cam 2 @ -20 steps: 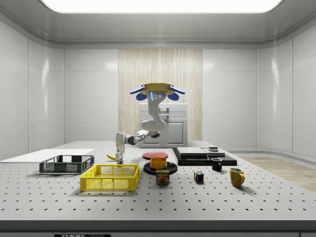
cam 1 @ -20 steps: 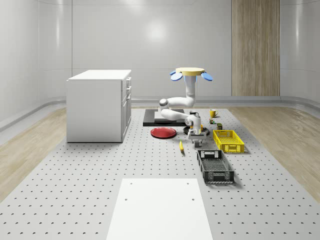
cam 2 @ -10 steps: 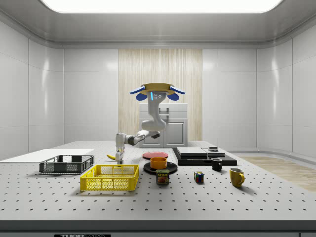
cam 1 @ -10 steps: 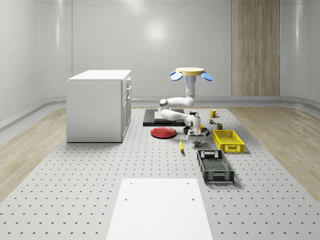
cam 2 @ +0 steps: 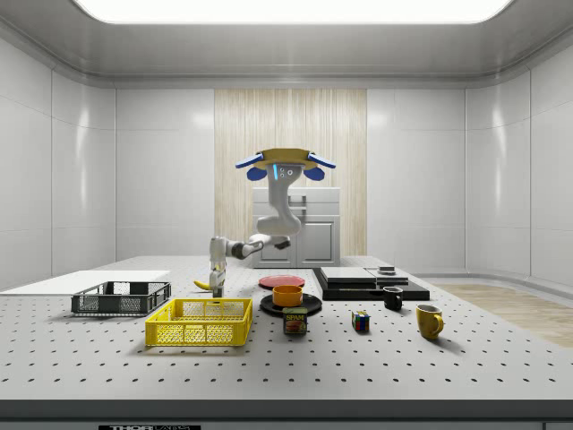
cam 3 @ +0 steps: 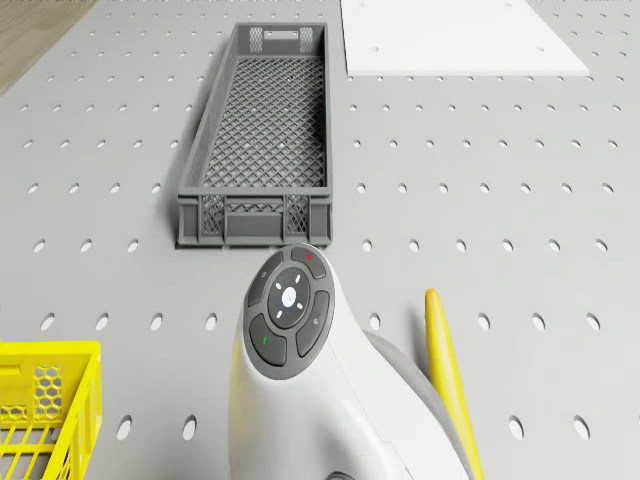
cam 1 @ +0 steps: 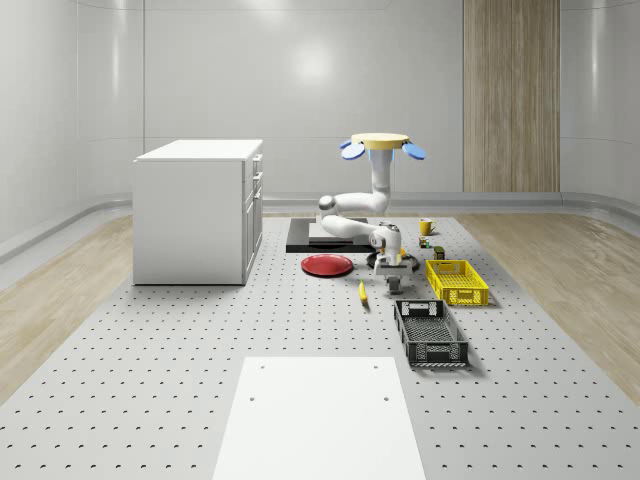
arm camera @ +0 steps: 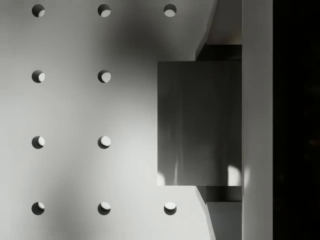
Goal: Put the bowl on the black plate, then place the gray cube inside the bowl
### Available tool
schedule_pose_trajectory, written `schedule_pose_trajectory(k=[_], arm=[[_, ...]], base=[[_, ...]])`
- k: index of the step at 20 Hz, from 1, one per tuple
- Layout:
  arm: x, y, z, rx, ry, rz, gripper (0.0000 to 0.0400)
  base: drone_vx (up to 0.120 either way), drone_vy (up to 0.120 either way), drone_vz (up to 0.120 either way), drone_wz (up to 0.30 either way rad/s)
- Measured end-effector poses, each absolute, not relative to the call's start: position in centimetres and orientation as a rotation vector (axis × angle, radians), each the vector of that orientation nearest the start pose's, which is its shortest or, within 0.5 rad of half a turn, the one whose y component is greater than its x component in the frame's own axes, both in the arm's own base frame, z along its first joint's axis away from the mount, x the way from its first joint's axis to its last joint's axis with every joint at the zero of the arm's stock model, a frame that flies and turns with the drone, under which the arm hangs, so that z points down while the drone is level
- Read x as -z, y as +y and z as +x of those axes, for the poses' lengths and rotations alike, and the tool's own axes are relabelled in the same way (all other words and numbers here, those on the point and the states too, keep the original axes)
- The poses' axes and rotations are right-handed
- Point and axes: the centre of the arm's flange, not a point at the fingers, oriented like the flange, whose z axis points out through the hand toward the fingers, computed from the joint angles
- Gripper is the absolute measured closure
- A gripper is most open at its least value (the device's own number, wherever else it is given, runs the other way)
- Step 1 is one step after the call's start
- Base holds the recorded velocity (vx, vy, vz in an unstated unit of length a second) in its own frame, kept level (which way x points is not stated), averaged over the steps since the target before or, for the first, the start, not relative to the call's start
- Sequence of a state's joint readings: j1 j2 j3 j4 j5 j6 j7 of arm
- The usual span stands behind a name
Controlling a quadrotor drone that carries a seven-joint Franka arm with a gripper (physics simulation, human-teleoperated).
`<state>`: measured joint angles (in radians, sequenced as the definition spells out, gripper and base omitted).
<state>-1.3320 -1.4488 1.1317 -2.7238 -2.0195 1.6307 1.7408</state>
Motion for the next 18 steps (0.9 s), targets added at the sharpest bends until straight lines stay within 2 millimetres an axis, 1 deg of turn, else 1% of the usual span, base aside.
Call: schedule_pose_trajectory(k=[6, 7, 9, 12, 18], arm=[[-56.0, -2.2, 33.1, -0.786, -0.002, 0.001, 0.015], [-55.9, -2.2, 33.1, -0.786, -0.002, 0.001, 0.015], [-55.7, -2.2, 33.1, -0.786, -0.002, 0.001, 0.015], [-55.6, -2.2, 33.1, -0.786, -0.002, 0.001, 0.015], [-55.5, -2.2, 33.1, -0.786, -0.002, 0.001, 0.015]], base=[[0.0, 0.0, 0.12, 0.0], [-0.04, 0.0, 0.12, 0.0], [-0.12, 0.12, 0.12, 0.0], [-0.12, 0.12, 0.013, 0.0], [-0.12, 0.0, 0.0, 0.0]])
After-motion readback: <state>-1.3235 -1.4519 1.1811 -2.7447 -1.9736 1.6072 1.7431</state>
